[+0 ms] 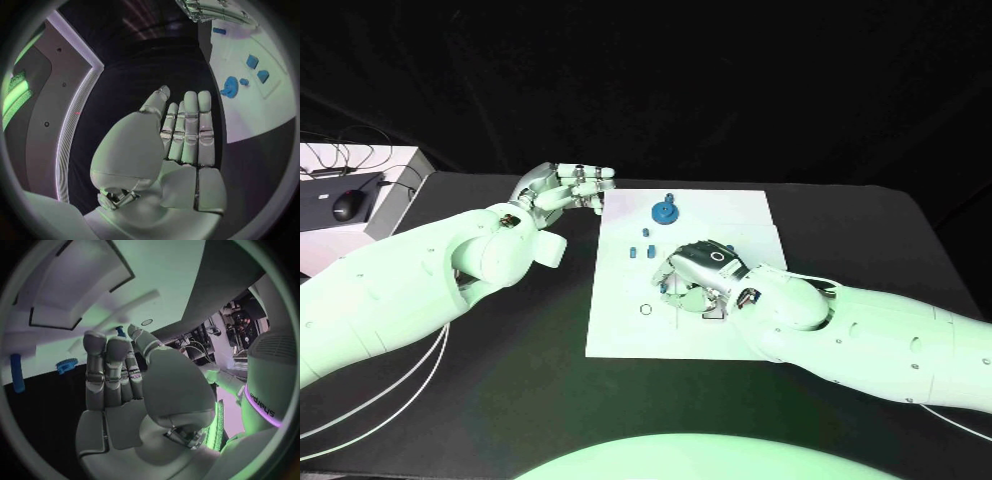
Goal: Assemble the parts on the task board
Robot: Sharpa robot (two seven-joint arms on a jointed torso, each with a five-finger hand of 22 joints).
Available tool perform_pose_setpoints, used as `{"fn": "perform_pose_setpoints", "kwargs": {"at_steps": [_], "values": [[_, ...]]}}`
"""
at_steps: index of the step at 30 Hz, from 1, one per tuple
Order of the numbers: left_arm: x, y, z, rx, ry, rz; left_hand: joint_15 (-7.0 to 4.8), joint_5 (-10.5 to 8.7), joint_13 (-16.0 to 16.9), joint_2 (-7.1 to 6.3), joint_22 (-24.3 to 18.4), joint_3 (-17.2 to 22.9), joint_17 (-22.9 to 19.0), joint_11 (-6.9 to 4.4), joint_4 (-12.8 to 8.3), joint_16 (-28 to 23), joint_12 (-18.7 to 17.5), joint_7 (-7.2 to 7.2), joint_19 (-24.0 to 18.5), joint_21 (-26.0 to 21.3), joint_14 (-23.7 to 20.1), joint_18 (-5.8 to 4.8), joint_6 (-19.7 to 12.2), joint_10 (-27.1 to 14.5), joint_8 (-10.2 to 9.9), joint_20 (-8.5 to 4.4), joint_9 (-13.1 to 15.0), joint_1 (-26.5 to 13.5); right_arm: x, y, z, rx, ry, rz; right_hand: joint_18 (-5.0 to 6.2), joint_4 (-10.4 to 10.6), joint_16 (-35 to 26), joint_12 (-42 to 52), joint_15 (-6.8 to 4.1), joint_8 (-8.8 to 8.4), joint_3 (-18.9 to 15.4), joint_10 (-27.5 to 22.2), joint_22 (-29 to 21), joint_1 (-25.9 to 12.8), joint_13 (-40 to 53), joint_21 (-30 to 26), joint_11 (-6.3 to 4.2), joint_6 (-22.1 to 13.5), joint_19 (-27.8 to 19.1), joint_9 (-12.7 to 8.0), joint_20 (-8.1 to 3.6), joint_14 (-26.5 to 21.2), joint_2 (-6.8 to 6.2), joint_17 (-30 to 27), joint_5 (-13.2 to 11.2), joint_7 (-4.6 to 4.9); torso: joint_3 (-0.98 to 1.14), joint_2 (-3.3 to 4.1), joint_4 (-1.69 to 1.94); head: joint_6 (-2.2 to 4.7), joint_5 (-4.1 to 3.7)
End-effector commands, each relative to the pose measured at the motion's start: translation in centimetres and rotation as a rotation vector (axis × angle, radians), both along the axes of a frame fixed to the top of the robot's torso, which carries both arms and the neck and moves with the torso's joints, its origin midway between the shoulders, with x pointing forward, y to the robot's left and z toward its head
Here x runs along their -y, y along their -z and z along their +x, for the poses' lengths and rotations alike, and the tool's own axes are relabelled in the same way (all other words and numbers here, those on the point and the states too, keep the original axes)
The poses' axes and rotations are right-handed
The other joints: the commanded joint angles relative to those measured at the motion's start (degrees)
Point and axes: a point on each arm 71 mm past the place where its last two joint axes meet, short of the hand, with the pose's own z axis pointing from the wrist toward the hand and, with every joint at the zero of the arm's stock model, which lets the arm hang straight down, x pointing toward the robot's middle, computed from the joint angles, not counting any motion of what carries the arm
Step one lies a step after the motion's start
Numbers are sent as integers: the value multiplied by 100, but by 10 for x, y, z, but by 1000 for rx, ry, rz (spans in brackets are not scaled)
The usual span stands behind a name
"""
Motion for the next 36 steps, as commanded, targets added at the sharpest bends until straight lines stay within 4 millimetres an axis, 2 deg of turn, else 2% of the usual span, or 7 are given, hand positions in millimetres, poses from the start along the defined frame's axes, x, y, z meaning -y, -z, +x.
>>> {"fn": "perform_pose_setpoints", "kwargs": {"at_steps": [1, 15, 20, 24, 28, 30, 36], "values": [[2, -1, -1, -1, 18, -8, 15, 14, -2, 7, 5, -15, 2, -9, 17, -15, 21, -8, 26, -1, -24, 59, -16, -46, 15, -1, 2, 30, -1, -4, -3, 32, -23, 38, 170, 7, -31, -18, 30, -19, -119, -52, 38, 96, -6, -73, -5, -71, 134, -9, 48, 16, 12, 4, -13, -6, 2, 4, 1, -2, -6], [1, 0, 0, 0, 18, -7, 20, 10, -2, 2, 21, -37, -2, -2, 14, -18, 31, -12, 28, -20, -27, 62, -46, -77, 13, 4, 1, 40, 21, -18, -5, 20, 39, 126, 167, 111, -55, -11, 26, -19, -386, -20, 118, 168, -6, -162, -11, -185, 220, -8, 50, 41, 12, 75, 27, 25, 0, -6, -1, 25, -30], [-2, -1, 0, 9, 14, -8, 27, 11, -3, 7, 9, -53, -24, -2, 20, -66, 49, -15, -31, -79, -63, 46, -51, -72, 14, 19, 2, 37, 45, -36, 8, -55, 98, 165, -19, 43, 81, 126, -79, -11, -243, 704, 435, 261, 33, 926, -176, -197, 310, -6, -21, 75, 80, 166, 177, 105, -1, -12, -12, 89, -83], [-5, -1, 0, 14, 10, -8, 35, 13, -2, 15, -89, -72, -114, -4, 18, -250, 64, -14, -85, -231, -75, 24, -52, -53, 13, 36, 1, 48, 67, -49, 22, -78, 143, 146, -90, -8, 97, 202, -142, -13, -281, 1038, 508, 244, 80, 1073, -288, -183, 273, -10, -90, 19, 55, 210, 252, 94, -5, -11, -14, 141, -133], [-6, -1, 0, 17, 9, -9, 38, 12, -4, 23, -167, -96, -147, -4, 15, -352, 61, -13, -68, -347, -56, 8, -51, -45, 12, 36, 1, 51, 86, -57, 34, -65, 175, 82, -78, 63, 56, -16, -62, -22, -453, 650, 438, 45, 10, 767, -135, -292, 210, -17, -85, 7, -70, 203, 230, 139, -8, -17, -14, 170, -167], [-6, -1, 0, 18, 9, -9, 38, 12, -3, 25, -181, -104, -149, -5, 12, -375, 60, -13, -50, -373, -53, 4, -52, -40, 13, 31, 1, 54, 94, -59, 40, -52, 188, 40, -38, 99, 44, -2, 3, -16, -637, 187, 392, 20, 9, 573, -39, -365, 186, -10, -42, 12, -132, 202, 181, 103, -11, -26, -12, 174, -174], [-6, -1, 1, 18, 11, -10, 38, 13, -2, 30, -184, -104, -149, -6, 9, -384, 59, -12, -48, -385, -56, 1, -49, -36, 12, 30, 1, 59, 106, -58, 49, -13, 206, -64, 64, 381, 28, 19, 35, -13, -1129, -85, 370, 335, 7, 405, -13, -445, 214, -4, 42, 16, -83, 221, 108, 0, -10, -19, -6, 192, -182]]}}
